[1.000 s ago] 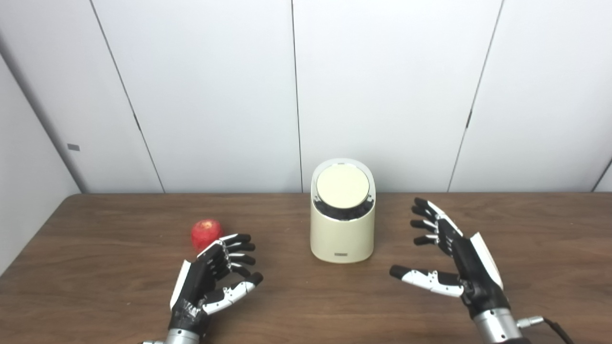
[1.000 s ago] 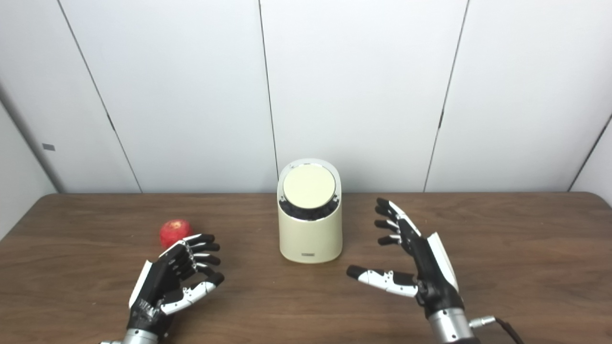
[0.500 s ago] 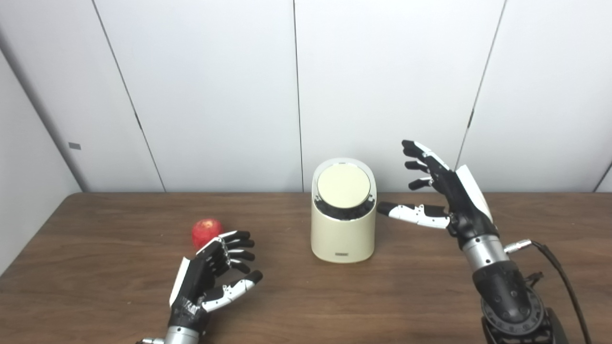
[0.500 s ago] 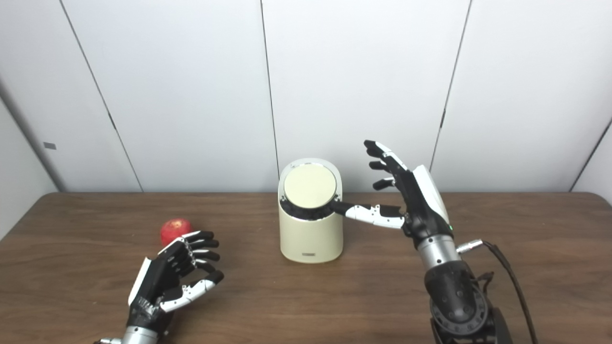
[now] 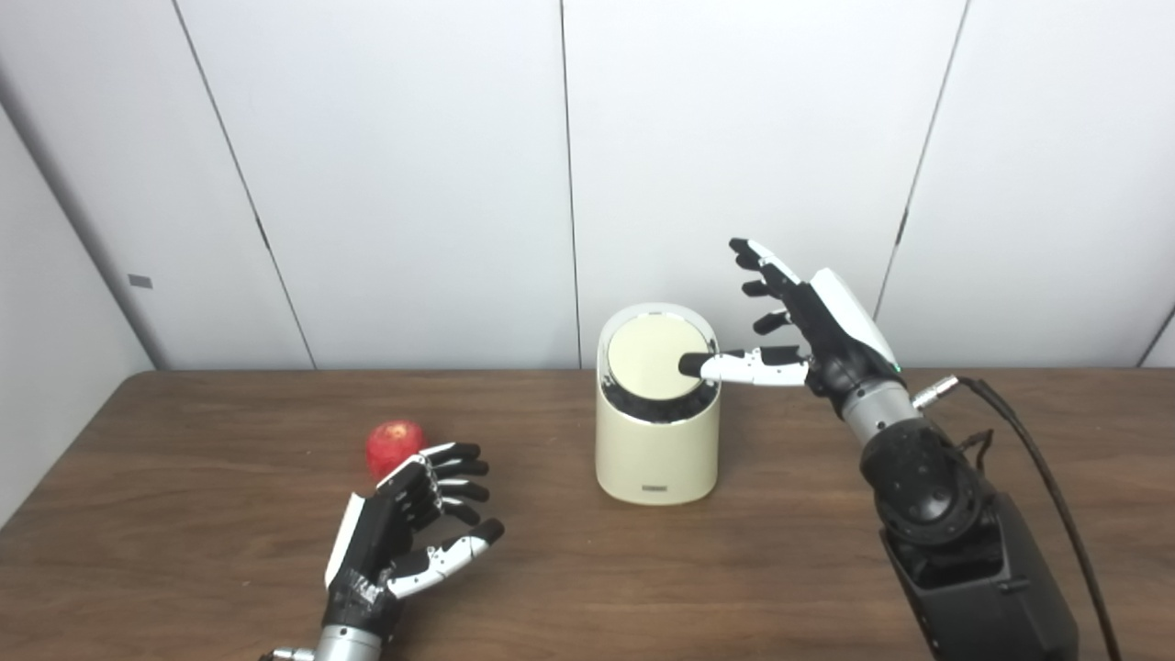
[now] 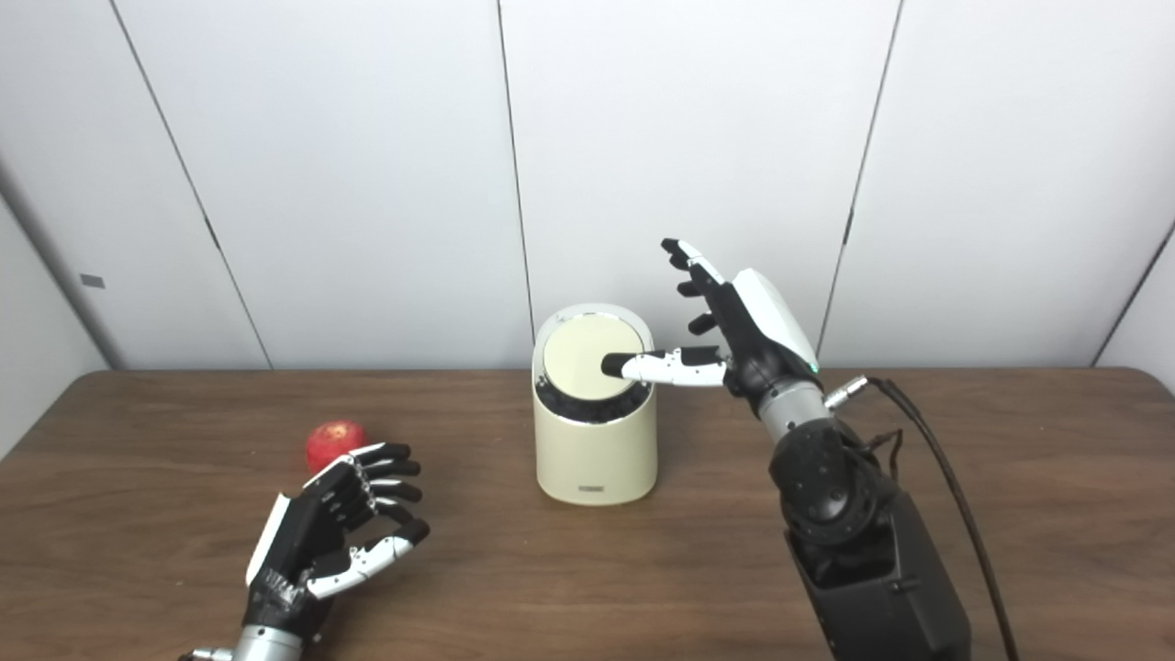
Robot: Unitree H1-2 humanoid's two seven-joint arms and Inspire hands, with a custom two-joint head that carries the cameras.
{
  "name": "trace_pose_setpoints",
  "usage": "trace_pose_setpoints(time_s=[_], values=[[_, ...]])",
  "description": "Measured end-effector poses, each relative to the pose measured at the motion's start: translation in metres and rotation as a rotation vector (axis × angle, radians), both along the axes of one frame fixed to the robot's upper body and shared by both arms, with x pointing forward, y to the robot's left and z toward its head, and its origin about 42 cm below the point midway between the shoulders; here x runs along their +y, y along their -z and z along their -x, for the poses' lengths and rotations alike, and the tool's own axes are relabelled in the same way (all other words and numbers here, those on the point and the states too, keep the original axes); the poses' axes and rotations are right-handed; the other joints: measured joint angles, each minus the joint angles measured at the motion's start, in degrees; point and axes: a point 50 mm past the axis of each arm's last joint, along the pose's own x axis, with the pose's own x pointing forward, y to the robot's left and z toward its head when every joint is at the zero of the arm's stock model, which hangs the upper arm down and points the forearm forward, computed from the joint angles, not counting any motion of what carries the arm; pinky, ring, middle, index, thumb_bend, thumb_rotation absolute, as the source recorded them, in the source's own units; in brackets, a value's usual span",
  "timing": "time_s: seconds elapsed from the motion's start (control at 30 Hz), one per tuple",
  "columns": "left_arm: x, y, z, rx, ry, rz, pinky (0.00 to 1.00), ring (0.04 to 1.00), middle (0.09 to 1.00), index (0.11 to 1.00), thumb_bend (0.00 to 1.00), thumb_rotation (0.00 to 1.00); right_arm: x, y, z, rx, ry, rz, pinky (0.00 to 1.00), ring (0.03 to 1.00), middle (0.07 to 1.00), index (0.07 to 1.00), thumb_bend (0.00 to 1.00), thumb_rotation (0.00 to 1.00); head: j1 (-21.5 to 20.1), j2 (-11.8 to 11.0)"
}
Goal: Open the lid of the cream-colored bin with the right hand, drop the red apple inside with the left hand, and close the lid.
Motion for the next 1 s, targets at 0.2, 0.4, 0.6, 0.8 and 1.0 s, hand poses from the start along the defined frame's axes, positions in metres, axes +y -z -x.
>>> trace_pose_setpoints(time_s=[0.2,0.4,0.6,0.8,1.0], values=[[0.0,0.0,0.0,-0.001,-0.002,0.0,0.5,0.611,0.686,0.724,0.66,0.0,0.011,0.0,-0.007,0.023,-0.008,0.052,0.62,0.855,0.949,0.981,0.83,0.44,0.09,0.18],[0.0,0.0,0.0,-0.001,0.004,0.003,0.5,0.612,0.688,0.723,0.66,0.0,0.016,0.003,-0.016,0.04,0.006,0.122,0.65,0.854,0.939,0.961,0.86,0.4,-0.09,0.35],[0.0,0.0,0.0,-0.001,0.013,0.006,0.5,0.611,0.688,0.726,0.66,0.0,0.02,0.004,-0.02,0.055,0.004,0.165,0.66,0.865,0.938,0.963,0.86,0.43,0.35,0.35],[-0.001,-0.001,0.0,-0.003,0.014,0.005,0.5,0.608,0.682,0.72,0.66,0.0,0.024,0.0,-0.026,0.063,0.001,0.206,0.61,0.834,0.937,0.965,0.87,0.42,0.88,0.53],[-0.002,-0.001,0.001,-0.005,0.013,-0.002,0.48,0.602,0.68,0.719,0.66,0.0,0.024,0.004,-0.03,0.076,0.014,0.238,0.59,0.817,0.93,0.962,0.86,0.42,1.14,0.62]])
